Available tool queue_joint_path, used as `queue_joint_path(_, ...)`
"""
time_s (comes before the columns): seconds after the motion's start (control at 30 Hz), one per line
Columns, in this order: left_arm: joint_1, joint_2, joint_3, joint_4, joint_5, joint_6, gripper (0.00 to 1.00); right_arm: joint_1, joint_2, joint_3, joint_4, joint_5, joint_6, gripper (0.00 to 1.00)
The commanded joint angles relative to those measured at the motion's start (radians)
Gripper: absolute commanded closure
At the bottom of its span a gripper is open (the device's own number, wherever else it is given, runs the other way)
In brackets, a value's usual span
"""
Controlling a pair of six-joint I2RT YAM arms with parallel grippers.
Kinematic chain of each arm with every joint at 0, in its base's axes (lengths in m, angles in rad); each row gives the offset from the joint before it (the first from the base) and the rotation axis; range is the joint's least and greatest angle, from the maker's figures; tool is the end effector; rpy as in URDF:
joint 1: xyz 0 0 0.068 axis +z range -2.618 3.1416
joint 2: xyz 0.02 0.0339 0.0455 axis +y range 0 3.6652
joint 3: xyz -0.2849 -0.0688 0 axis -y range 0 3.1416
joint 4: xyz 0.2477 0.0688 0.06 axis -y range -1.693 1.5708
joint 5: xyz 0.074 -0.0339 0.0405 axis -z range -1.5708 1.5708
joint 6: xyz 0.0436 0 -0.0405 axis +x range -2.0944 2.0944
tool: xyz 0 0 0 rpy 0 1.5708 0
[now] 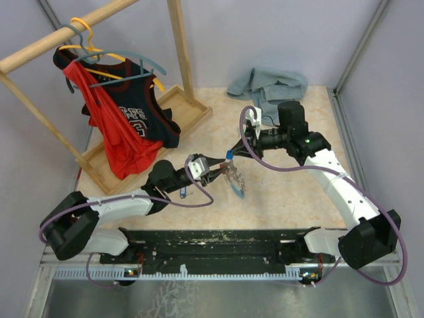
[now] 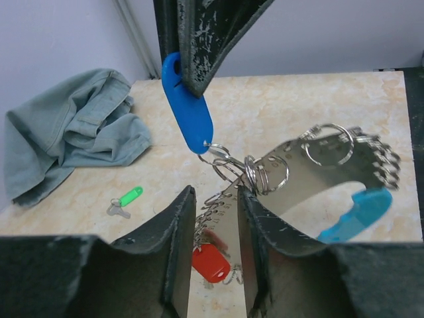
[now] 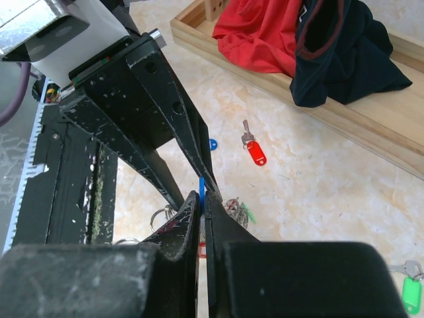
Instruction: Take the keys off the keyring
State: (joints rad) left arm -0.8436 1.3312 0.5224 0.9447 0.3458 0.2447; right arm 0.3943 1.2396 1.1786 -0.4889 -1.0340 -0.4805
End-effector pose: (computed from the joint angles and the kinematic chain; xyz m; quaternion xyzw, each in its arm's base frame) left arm 0.1756 -0.2196 0.2681 0.4462 0.4870 -0.3270 0.6759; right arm 0.2260 0.1346 0.3774 -0.5400 0.5848 0.4126 0.4429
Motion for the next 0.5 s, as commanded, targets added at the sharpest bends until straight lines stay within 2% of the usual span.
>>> queue_joint_path(0.0, 0.018, -0.035, -0.041, 0.109, 0.11, 0.006, 0.59, -0.003, -0.004, 0.069, 0.049, -0.031, 0.013, 1.0)
queue_joint_path(0.23, 0.021, -0.011, -0.034, 0.196, 0.137, -0.073, 0.44, -0.003, -0.003, 0.035, 0.101, -0.036, 0.055, 1.0)
queue_joint_path(0.37, 0.021, 0.011, -0.023, 0.204, 0.107, -0.091, 0.44, -0.003, -0.001, 0.02, 0.132, -0.096, 0.083, 1.0)
queue_joint_path(0.47, 0.021, 0.013, -0.016, 0.165, 0.063, -0.08, 0.5, -0.003, -0.002, 0.019, 0.132, -0.118, 0.082, 1.0)
